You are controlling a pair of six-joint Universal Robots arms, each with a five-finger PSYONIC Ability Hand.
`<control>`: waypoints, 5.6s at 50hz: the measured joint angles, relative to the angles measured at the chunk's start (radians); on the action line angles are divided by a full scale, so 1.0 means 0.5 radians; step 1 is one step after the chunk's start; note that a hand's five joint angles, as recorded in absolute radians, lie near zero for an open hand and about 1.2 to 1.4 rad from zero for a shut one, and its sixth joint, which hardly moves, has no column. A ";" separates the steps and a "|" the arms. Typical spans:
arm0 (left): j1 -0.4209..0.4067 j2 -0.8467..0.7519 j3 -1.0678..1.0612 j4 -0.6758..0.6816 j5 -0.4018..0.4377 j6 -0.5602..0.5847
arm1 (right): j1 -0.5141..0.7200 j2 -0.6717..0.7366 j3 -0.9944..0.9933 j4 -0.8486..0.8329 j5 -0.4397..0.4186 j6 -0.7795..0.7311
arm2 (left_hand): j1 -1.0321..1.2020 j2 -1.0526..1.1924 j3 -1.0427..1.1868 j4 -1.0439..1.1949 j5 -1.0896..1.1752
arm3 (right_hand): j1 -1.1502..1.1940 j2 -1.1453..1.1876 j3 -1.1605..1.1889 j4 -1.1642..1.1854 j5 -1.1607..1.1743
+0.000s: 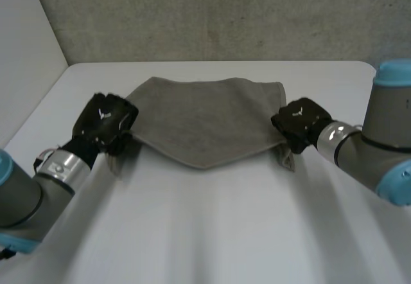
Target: Fold the towel.
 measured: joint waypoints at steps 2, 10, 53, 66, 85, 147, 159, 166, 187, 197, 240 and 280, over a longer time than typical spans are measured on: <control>0.024 0.032 -0.061 -0.010 0.025 0.046 | -0.002 -0.053 0.113 -0.054 0.002 0.015 | 0.000 0.000 0.000 0.000 0.000 | 0.000 0.000 0.000 0.000 -0.001; 0.087 0.146 -0.124 -0.041 0.033 0.071 | -0.008 -0.185 0.371 -0.248 0.018 0.176 | 0.000 0.000 0.000 0.000 0.000 | 0.000 0.000 0.000 0.000 -0.001; 0.117 -0.244 0.013 -0.129 -0.265 0.073 | 0.041 0.154 0.399 -0.614 0.294 0.963 | -1.349 -1.351 -1.398 -1.344 -1.397 | -1.698 -1.717 -1.715 -1.688 -1.689; 0.160 -0.310 0.079 -0.162 -0.369 0.257 | 0.048 0.229 0.347 -0.740 0.436 1.011 | -1.355 -1.360 -1.405 -1.348 -1.403 | -1.553 -1.603 -1.598 -1.581 -1.578; 0.170 -0.310 0.079 -0.191 -0.543 0.542 | 0.020 0.129 0.386 -0.828 0.475 1.096 | -0.006 -0.010 -0.029 -0.007 -0.021 | 0.004 -0.004 -0.021 0.000 -0.012; -0.141 -0.410 2.319 -1.147 -0.541 -0.085 | 0.193 0.078 -1.679 -0.509 0.680 0.091 | 0.000 0.001 0.000 -0.006 -0.010 | 0.004 -0.002 -0.004 0.000 -0.002; -0.005 -0.145 2.197 -0.793 -0.444 -0.463 | 0.092 0.015 -1.959 0.118 0.292 0.161 | 0.000 0.001 0.001 -0.006 0.000 | 0.004 0.001 -0.003 0.000 -0.001; 0.112 -0.089 1.603 -0.797 -0.079 -0.412 | 0.033 0.166 -1.787 0.606 0.106 -0.060 | 0.000 0.001 0.004 -0.006 0.000 | 0.004 0.001 -0.003 0.000 -0.001; 0.399 -0.016 0.307 -0.577 0.283 0.241 | -0.178 -0.093 -0.004 -0.054 -0.090 -0.287 | 0.000 0.003 0.007 -0.006 0.000 | 0.004 0.001 -0.001 0.000 -0.001; 0.622 0.674 0.161 -0.888 0.465 0.012 | -0.333 -0.806 0.239 0.059 -0.099 -0.193 | 0.000 0.007 0.007 -0.006 0.000 | 0.004 0.001 0.000 0.000 -0.001; 0.007 -1.308 2.262 -1.275 -0.342 -0.002 | -0.100 1.260 -2.134 0.357 0.394 -0.479 | 0.000 0.007 0.008 -0.006 0.000 | 0.004 0.001 0.000 0.000 0.004; -0.055 -0.507 1.580 -1.160 -0.465 -0.247 | -0.130 0.662 -1.717 0.989 0.325 0.464 | -1.996 -1.990 -2.047 -2.002 -2.011 | -2.188 -2.200 -2.219 -2.172 -2.223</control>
